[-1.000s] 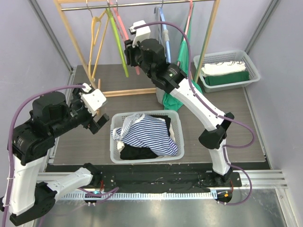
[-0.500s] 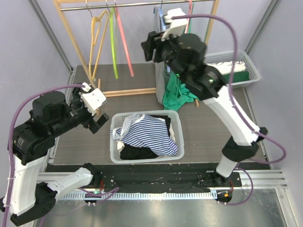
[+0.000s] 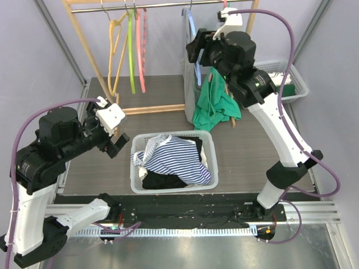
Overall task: Remove the tank top from the hanger
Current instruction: Place the hanger at the clothesline, then pick up the hanger from the clothesline.
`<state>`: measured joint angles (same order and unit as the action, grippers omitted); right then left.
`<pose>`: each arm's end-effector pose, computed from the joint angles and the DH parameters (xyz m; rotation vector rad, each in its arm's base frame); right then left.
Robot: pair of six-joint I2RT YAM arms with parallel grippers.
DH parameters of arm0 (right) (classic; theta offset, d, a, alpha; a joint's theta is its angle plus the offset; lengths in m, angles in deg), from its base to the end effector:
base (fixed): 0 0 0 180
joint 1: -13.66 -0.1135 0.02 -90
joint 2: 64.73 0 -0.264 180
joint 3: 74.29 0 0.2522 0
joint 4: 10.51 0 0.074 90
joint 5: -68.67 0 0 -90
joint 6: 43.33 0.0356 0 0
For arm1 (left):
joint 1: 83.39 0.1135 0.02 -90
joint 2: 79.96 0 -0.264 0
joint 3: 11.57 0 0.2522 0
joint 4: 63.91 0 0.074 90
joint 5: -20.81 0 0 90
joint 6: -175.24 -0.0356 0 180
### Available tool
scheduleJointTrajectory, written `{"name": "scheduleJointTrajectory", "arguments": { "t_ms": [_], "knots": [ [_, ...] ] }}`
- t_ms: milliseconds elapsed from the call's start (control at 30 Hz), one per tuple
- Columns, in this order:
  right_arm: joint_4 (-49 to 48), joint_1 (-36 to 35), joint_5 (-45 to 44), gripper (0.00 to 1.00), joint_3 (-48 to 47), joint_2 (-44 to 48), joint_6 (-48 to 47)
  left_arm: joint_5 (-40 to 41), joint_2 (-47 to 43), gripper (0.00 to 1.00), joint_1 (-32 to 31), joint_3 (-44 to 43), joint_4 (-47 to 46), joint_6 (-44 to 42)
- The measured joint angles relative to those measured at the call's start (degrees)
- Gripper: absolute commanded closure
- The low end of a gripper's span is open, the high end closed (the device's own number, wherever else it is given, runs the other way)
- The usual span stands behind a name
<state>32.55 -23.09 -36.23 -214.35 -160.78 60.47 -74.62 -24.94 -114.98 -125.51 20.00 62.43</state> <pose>0.2760 0.1947 0.5531 -0.1072 1.5722 0.4934 0.0817 -0.0542 0.4996 0.9724 1.7593 -0.1930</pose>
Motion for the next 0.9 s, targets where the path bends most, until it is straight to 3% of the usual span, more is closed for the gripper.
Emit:
{"name": "scheduleJointTrajectory", "arguments": {
  "t_ms": [533, 900],
  "knots": [
    [-0.92, 0.02, 1.86, 0.23, 7.89, 4.52, 8.46, -0.81, 0.00, 0.06, 0.59, 0.00, 0.00, 0.07],
    [2.14, 1.29, -3.30, 0.14, 19.26, 15.37, 7.50, -1.25, -0.37, 0.07, 0.61, 0.00, -0.02, 0.07]
  ]
}}
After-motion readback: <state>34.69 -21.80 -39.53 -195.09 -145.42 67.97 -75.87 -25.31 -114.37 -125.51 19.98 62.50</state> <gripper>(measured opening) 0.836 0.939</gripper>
